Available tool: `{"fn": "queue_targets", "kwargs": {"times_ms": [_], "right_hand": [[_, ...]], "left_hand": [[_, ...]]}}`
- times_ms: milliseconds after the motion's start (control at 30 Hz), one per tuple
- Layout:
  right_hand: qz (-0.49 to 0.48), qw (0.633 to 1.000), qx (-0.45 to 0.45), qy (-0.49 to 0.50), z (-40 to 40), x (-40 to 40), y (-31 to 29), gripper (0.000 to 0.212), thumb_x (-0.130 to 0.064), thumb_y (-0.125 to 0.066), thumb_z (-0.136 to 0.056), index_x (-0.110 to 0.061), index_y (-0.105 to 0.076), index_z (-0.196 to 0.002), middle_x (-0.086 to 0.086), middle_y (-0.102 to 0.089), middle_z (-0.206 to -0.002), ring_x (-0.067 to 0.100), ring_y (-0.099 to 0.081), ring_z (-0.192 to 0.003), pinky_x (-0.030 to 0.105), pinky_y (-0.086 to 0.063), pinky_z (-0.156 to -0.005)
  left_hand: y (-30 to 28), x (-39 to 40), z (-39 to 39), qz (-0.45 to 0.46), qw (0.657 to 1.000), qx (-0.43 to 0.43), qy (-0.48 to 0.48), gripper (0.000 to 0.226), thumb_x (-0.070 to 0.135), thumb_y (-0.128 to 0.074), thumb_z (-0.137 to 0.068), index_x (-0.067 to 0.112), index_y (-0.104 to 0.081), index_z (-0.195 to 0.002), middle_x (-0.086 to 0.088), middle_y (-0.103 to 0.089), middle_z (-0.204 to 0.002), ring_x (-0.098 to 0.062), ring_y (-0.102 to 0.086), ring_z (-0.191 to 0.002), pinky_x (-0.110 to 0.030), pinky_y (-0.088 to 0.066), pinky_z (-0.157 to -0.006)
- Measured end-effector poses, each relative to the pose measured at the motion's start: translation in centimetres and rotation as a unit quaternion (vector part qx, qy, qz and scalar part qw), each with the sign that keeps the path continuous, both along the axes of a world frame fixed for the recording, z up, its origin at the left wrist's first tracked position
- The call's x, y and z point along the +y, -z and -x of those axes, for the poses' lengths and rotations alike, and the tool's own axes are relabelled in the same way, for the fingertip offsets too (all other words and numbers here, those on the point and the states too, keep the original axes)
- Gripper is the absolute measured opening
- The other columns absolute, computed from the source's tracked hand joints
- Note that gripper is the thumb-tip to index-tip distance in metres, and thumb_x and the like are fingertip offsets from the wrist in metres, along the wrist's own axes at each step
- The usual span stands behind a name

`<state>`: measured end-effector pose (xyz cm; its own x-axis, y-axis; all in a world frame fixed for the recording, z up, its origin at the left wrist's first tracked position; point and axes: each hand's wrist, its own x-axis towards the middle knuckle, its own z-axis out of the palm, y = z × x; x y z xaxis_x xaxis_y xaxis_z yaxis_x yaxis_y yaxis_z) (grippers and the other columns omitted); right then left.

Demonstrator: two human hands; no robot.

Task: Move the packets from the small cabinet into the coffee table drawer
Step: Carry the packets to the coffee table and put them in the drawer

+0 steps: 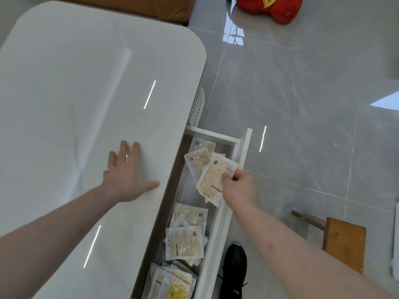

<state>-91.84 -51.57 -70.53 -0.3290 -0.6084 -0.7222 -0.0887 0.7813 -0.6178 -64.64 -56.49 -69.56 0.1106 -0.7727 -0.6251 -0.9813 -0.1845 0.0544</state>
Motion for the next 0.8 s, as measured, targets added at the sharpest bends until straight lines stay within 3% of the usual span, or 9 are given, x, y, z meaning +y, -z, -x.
{"fn": "queue_targets", "kwargs": {"times_ms": [100, 167, 267, 433, 500, 567, 633, 733, 800], "right_hand": [[0.006, 0.998, 0.058, -0.004, -2.2, -2.5, 2.1, 0.024, -0.018, -0.049, -0.104, -0.017, -0.071, -0.114, 0.003, -0.071, -0.108, 0.026, -0.072, -0.098, 0.022, -0.055, -0.053], [0.007, 0.996, 0.090, -0.014, -3.2, -3.8, 3.4, 0.024, -0.017, -0.049, -0.103, -0.015, -0.073, -0.106, 0.006, -0.071, -0.100, 0.026, -0.070, -0.092, 0.027, -0.056, -0.058], [-0.012, 0.992, 0.125, -0.013, -3.6, -5.3, 4.7, 0.025, -0.016, -0.050, -0.103, -0.014, -0.073, -0.111, 0.004, -0.065, -0.092, 0.025, -0.065, -0.083, 0.037, -0.061, -0.069], [-0.047, 0.986, 0.157, -0.022, -3.5, -5.9, 5.4, 0.024, -0.010, -0.051, -0.100, -0.014, -0.073, -0.111, 0.006, -0.064, -0.093, 0.019, -0.058, -0.070, 0.024, -0.049, -0.055], [-0.027, 0.988, 0.155, -0.011, -4.6, -5.0, 5.8, 0.023, -0.018, -0.052, -0.100, -0.018, -0.072, -0.110, 0.007, -0.068, -0.117, 0.021, -0.068, -0.084, 0.028, -0.057, -0.060], [0.013, 0.985, 0.172, 0.000, -5.7, -3.8, 5.8, 0.027, -0.022, -0.051, -0.102, -0.018, -0.072, -0.119, 0.003, -0.056, -0.143, 0.024, -0.064, -0.114, 0.037, -0.062, -0.080], [0.061, 0.983, 0.170, 0.036, -6.1, -3.0, 5.3, 0.029, -0.022, -0.049, -0.104, -0.014, -0.068, -0.124, 0.000, -0.055, -0.136, 0.020, -0.058, -0.119, 0.037, -0.058, -0.093], [0.061, 0.987, 0.130, 0.078, -5.7, -2.8, 5.1, 0.022, -0.026, -0.044, -0.107, -0.021, -0.064, -0.112, -0.002, -0.061, -0.112, 0.016, -0.061, -0.102, 0.027, -0.058, -0.074], [0.028, 0.990, 0.119, 0.073, -5.3, -3.6, 5.4, 0.019, -0.027, -0.043, -0.107, -0.022, -0.062, -0.110, 0.000, -0.064, -0.110, 0.017, -0.062, -0.094, 0.026, -0.058, -0.066]], "left_hand": [[0.9, 0.3, 0.0, -0.011, 1.000, 0.003, 0.000, 0.125, 0.065, -0.071, -0.077, 0.029, 0.021, -0.154, 0.000, 0.028, -0.163, -0.043, 0.015, -0.150, -0.070, -0.024, -0.113], [1.1, 0.2, 0.1, -0.021, 1.000, 0.006, -0.006, 0.126, 0.065, -0.070, -0.079, 0.028, 0.025, -0.153, 0.000, 0.034, -0.161, -0.044, 0.019, -0.150, -0.072, -0.021, -0.113], [1.4, 0.2, 0.1, -0.033, 0.999, 0.003, -0.007, 0.127, 0.066, -0.068, -0.080, 0.027, 0.029, -0.151, -0.002, 0.039, -0.158, -0.045, 0.023, -0.148, -0.073, -0.019, -0.113], [1.3, 0.2, 0.3, -0.039, 0.999, 0.007, -0.007, 0.127, 0.063, -0.068, -0.082, 0.025, 0.032, -0.150, -0.003, 0.043, -0.156, -0.045, 0.027, -0.147, -0.072, -0.015, -0.115], [1.4, 0.2, 0.3, -0.043, 0.999, 0.011, -0.010, 0.127, 0.062, -0.068, -0.083, 0.025, 0.034, -0.150, -0.003, 0.045, -0.155, -0.045, 0.029, -0.146, -0.072, -0.012, -0.116], [1.4, 0.1, 0.3, -0.049, 0.999, 0.015, -0.014, 0.127, 0.061, -0.068, -0.084, 0.025, 0.035, -0.149, -0.004, 0.047, -0.154, -0.045, 0.031, -0.145, -0.072, -0.011, -0.116], [1.4, 0.1, 0.4, -0.048, 0.999, 0.019, -0.016, 0.127, 0.060, -0.068, -0.084, 0.025, 0.036, -0.149, -0.004, 0.047, -0.153, -0.045, 0.031, -0.145, -0.072, -0.011, -0.116], [1.2, 0.2, 0.4, -0.045, 0.999, 0.017, -0.018, 0.127, 0.060, -0.068, -0.084, 0.025, 0.035, -0.149, -0.004, 0.047, -0.154, -0.045, 0.030, -0.145, -0.072, -0.011, -0.116], [1.2, 0.2, 0.5, -0.044, 0.999, 0.018, -0.019, 0.127, 0.059, -0.068, -0.084, 0.025, 0.035, -0.149, -0.004, 0.047, -0.154, -0.045, 0.030, -0.145, -0.072, -0.011, -0.116]]}}
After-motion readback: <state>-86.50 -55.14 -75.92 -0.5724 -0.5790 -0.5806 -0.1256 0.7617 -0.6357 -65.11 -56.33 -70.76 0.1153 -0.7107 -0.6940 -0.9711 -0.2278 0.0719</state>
